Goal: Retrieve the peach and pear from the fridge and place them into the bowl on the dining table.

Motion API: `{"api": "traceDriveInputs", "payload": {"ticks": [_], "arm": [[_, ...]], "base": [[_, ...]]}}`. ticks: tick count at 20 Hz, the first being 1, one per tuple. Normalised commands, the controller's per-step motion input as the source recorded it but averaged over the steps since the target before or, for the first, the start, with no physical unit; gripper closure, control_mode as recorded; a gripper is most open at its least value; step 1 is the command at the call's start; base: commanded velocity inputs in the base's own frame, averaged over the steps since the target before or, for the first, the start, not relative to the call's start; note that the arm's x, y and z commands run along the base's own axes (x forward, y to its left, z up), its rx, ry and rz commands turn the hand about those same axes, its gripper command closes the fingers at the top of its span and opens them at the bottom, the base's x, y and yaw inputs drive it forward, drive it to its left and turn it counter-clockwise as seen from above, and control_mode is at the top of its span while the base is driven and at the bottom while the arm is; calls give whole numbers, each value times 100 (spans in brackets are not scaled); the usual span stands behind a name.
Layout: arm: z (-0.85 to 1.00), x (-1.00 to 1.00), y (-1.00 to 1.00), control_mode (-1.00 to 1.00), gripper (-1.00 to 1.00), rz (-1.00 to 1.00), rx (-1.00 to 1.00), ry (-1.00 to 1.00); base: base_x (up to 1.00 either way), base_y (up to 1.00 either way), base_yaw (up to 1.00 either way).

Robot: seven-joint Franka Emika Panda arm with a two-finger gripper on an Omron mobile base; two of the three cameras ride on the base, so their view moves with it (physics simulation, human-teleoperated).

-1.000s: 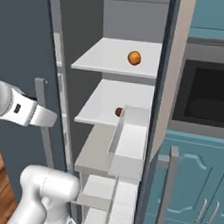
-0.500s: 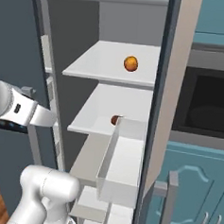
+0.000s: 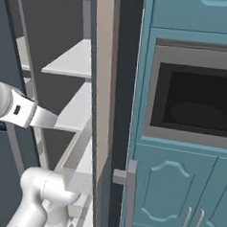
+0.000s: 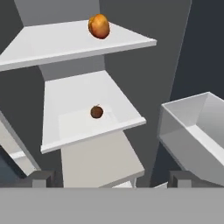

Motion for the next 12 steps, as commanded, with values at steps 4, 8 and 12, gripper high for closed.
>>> {"api": "traceDriveInputs", "payload": {"ticks": [4,8,12], "arm": [[0,0,0,100,-100,0,0,0],[0,0,0,100,-100,0,0,0],[0,0,0,100,-100,0,0,0]], "base": [[-17,-47,-16],[52,0,-10],[75,0,-4]]}}
